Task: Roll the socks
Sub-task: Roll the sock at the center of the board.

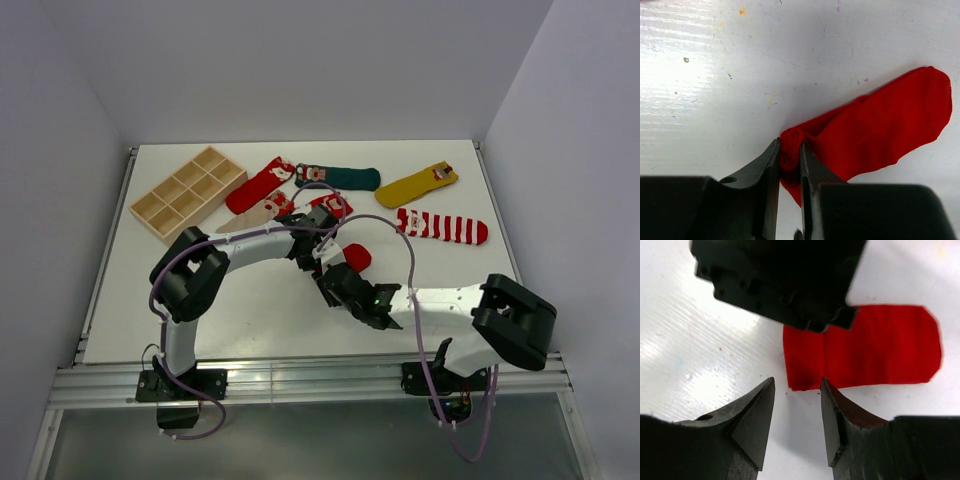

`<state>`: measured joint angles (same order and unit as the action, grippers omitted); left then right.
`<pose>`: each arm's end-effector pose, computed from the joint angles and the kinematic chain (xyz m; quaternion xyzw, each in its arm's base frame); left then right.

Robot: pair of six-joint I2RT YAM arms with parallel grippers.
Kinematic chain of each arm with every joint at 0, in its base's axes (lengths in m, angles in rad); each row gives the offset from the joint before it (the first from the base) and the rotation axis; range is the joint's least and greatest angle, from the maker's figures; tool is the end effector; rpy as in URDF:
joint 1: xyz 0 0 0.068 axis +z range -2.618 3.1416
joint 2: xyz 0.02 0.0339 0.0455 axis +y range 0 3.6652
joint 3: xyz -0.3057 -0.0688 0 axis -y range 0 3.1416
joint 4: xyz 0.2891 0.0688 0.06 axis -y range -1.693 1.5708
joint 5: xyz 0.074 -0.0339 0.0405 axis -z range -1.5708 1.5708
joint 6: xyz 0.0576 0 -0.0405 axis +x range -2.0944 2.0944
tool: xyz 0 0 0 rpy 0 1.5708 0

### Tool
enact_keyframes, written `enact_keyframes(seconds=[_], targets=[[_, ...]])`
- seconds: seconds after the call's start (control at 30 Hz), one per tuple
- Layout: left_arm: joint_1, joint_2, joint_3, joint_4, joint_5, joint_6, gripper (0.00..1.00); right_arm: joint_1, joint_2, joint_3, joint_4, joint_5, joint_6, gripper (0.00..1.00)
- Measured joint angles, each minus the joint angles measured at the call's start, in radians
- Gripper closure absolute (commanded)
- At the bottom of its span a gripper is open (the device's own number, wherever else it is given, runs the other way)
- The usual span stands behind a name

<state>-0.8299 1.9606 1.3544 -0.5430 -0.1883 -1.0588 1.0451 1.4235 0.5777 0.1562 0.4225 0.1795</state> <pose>0.3194 -0.3332 0.1617 -0.1307 0.9649 -0.1149 0.1966 0.1757 0.2558 0.1588 -0.2897 0.8404 0.0845 0.4502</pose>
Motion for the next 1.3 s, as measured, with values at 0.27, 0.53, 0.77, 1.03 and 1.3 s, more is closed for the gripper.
enact_keyframes(seconds=[0.27,0.53,0.77,1.03,1.3], targets=[[0.001,0.000,0.002,-0.002,0.003,0.000,1.00,0.000,-0.029,0.033,0.007,0.023,-0.025,0.50],[0.017,0.000,0.002,-0.005,0.017,0.000,1.00,0.001,0.074,0.034,0.040,0.027,-0.004,0.52],[0.017,0.000,0.002,-0.004,0.016,0.000,1.00,0.000,0.119,0.032,0.046,0.032,0.042,0.75],[0.016,-0.011,-0.027,0.033,0.014,-0.005,0.78,-0.050,0.094,-0.003,0.081,-0.043,0.130,1.00],[0.038,-0.110,-0.160,0.105,0.024,-0.062,0.34,-0.270,-0.028,-0.132,0.162,-0.364,0.230,1.00]])
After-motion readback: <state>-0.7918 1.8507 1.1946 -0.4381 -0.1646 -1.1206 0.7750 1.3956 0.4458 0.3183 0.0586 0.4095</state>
